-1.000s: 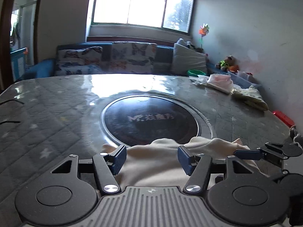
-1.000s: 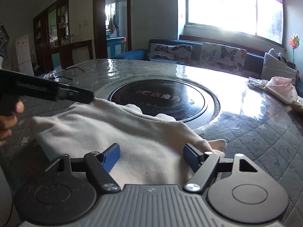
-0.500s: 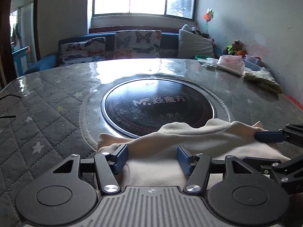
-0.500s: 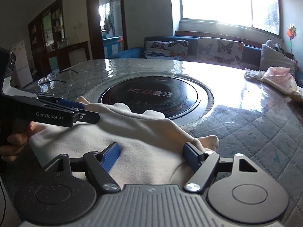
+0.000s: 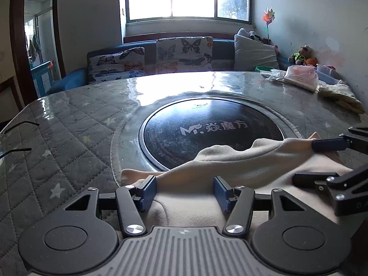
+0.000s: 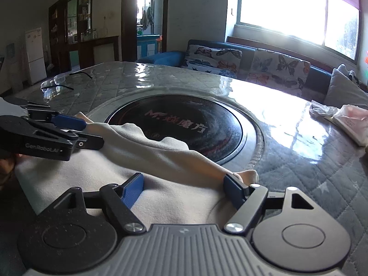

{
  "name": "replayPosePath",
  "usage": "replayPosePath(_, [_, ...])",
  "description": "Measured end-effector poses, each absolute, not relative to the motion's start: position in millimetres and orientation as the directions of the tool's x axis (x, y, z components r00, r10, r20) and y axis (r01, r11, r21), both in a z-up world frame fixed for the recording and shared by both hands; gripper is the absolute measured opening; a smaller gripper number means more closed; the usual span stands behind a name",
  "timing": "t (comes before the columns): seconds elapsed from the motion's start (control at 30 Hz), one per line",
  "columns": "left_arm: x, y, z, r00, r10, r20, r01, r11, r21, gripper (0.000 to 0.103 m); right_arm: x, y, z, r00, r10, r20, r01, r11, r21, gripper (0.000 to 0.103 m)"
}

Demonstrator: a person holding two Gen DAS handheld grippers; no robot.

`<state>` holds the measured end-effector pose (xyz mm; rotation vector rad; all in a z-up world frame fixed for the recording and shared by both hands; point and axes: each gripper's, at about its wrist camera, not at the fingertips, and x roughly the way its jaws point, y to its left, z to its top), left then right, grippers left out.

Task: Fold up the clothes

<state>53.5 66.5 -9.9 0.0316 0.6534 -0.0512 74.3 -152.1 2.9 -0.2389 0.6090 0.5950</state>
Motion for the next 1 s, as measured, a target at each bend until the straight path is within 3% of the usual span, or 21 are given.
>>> replayPosePath(0.27, [29.9, 64.5, 6.3, 0.820, -0.085, -0.567, 0.087, 0.996, -0.023, 0.069, 35.2, -166.3, 25.0, 0.682, 0.485, -0.548, -0.600, 0.799, -0.039, 0.075])
replayPosePath(0.33, [20.2, 63.5, 9.9, 0.824, -0.087, -0.560, 0.091, 0.996, -0.021, 0.069, 22.8, -167.1, 27.6, 0.672, 0.504, -0.542, -0.618, 0.786, -0.035, 0.068])
replayPosePath(0.53, [7.4, 68.1, -1.4, 0.802, -0.048, -0.596, 0.063, 0.998, 0.004, 0.072, 3.2, -166.9, 21.0, 0.650, 0.507, -0.566, -0.637, 0.770, -0.042, 0.067])
replayPosePath(0.63, [3.2, 71.1, -3.9, 0.801, -0.022, -0.598, 0.034, 0.999, 0.009, 0.082, 3.5, -166.6, 19.2, 0.650, 0.499, -0.573, -0.633, 0.773, -0.044, 0.067])
replayPosePath(0.83, [-6.7, 74.7, 3.8, 0.796, -0.017, -0.606, 0.005, 1.000, -0.022, 0.085, -10.8, -160.8, 33.2, 0.666, 0.527, -0.528, -0.648, 0.760, -0.059, 0.068])
replayPosePath(1.0, [-13.9, 78.6, -3.1, 0.776, 0.001, -0.631, -0.026, 0.999, -0.031, 0.086, -9.1, -159.2, 14.7, 0.630, 0.509, -0.587, -0.645, 0.764, -0.030, 0.067])
